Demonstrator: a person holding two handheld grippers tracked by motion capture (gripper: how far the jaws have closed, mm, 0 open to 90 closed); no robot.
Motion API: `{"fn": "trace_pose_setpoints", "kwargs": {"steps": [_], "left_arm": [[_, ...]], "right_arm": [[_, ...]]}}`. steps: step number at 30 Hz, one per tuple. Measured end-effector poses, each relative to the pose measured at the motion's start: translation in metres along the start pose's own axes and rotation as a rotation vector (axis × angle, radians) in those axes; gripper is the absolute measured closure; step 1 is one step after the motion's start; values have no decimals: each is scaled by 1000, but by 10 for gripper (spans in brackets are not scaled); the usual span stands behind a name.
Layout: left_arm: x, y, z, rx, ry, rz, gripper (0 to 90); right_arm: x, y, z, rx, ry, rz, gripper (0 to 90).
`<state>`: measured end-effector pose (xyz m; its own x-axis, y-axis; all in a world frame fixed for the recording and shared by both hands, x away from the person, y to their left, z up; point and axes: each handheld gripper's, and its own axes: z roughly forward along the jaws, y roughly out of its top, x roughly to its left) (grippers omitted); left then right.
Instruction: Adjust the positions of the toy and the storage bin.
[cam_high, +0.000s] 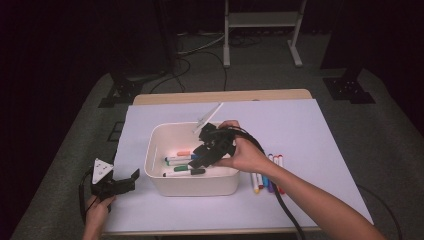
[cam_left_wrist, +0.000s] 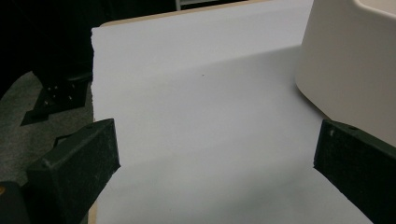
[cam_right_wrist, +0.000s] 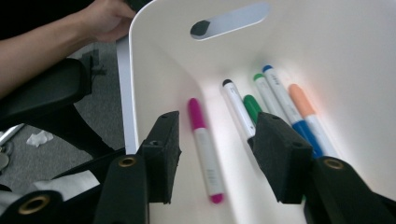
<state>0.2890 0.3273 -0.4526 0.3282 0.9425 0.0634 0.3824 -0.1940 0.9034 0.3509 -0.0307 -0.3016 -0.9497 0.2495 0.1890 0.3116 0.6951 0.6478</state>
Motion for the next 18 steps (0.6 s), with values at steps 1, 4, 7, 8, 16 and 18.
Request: {"fn": "trace_pose_setpoints", "kwargs": {"steps": [1,4,7,8,16,18], "left_arm": [[0,0,0,2,1,0,0],[0,0,0,3,2,2,0],[0,0,0,3,3,3,0],[0,0,0,2,4,1,0],[0,0,0,4,7,6,0],[-1,0,0,3,8,7,0]], "right_arm": [[-1,-2,-6,-9,-4,8,477],[-4,-11,-25,-49,-29,25,451],[-6,-20,-39,-70,-52,37,428],[-7,-24,-44,-77,-56,46,419],[-14,-54,-78,-113,-115,105,370],[-17,-62,-84,-120,-130,122,365]]}}
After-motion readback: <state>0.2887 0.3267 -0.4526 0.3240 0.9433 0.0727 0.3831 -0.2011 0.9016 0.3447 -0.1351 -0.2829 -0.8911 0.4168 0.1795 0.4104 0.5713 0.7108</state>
